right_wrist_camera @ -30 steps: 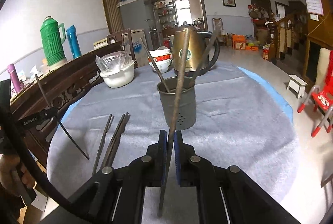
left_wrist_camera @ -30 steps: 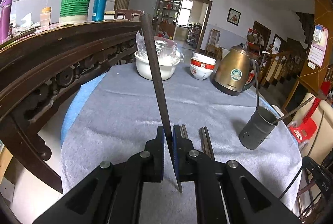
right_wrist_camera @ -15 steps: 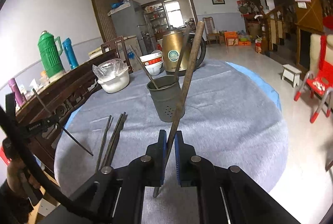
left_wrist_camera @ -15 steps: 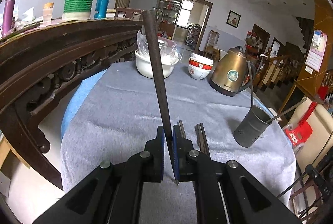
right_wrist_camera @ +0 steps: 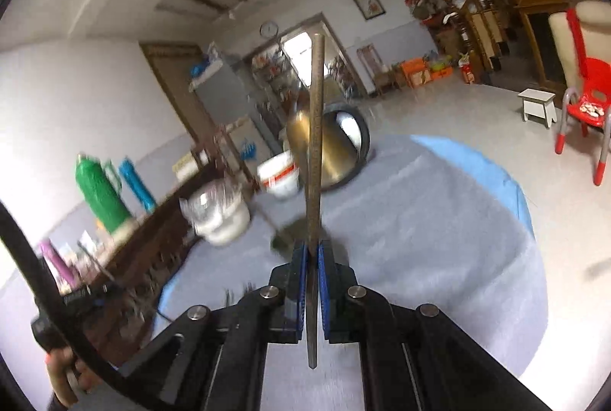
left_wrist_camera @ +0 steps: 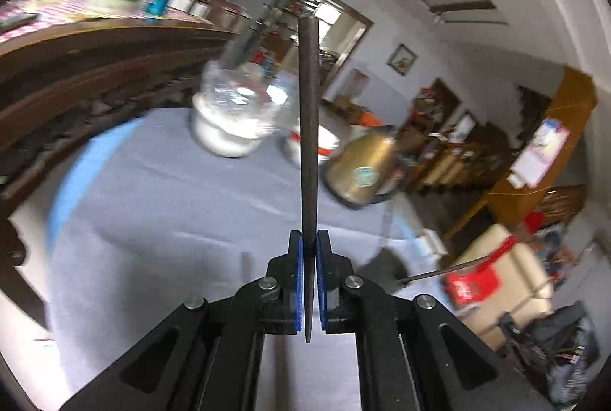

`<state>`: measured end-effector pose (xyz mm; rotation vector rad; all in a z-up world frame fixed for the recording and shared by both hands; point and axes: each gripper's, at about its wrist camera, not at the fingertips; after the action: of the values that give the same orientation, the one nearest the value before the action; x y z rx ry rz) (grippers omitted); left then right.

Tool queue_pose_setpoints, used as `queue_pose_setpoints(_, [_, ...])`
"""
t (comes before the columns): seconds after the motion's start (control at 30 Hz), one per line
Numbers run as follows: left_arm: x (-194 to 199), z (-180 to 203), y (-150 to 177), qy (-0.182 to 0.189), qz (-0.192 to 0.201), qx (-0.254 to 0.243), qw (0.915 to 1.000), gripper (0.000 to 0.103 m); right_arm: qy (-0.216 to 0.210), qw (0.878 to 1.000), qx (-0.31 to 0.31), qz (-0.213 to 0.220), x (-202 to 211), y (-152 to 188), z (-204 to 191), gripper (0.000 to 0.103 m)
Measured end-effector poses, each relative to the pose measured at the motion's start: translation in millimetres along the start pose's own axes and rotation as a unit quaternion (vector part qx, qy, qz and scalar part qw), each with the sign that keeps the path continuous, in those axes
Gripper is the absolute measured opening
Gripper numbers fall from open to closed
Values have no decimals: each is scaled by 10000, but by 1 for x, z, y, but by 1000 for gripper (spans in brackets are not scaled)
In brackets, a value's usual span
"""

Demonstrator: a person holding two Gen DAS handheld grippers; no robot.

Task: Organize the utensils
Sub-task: 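Lower both chopsticks into the grey holder cup and open both tools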

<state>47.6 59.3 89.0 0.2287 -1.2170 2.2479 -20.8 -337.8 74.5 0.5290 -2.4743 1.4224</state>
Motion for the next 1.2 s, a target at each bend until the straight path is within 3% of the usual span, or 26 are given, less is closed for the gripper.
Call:
queue_pose_setpoints(0.2, [-31, 51, -18, 506, 46, -133, 9986, 7, -154, 9970, -615, 448, -28, -57, 28, 7])
queue_pose_setpoints(0.4, [-71, 90, -23, 545, 88, -416, 9976, 7, -367, 9947, -875, 397, -76, -87, 39, 7])
queue_pose_setpoints(0.63, [-128, 106, -18, 409, -200, -616, 9971, 7, -668, 9953, -697, 99, -127, -93, 32, 7])
queue_pose_setpoints(0.9, [-160, 107, 4, 211, -605, -948, 9934, 7, -881, 9949, -295, -402, -171, -76, 22, 7])
queue_pose_setpoints(1.2, [-171, 111, 16, 152, -908, -1123, 9894, 7, -952, 9943, -145, -453, -168, -79, 18, 7])
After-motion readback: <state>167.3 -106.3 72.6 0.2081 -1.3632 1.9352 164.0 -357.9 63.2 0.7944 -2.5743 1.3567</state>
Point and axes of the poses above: each gripper's, at about its wrist camera, not at the fingertips, and x roughly against the way its jaws point, z to its right, y to its underside, and after that the axes turned 4 degrees about y, right-handed
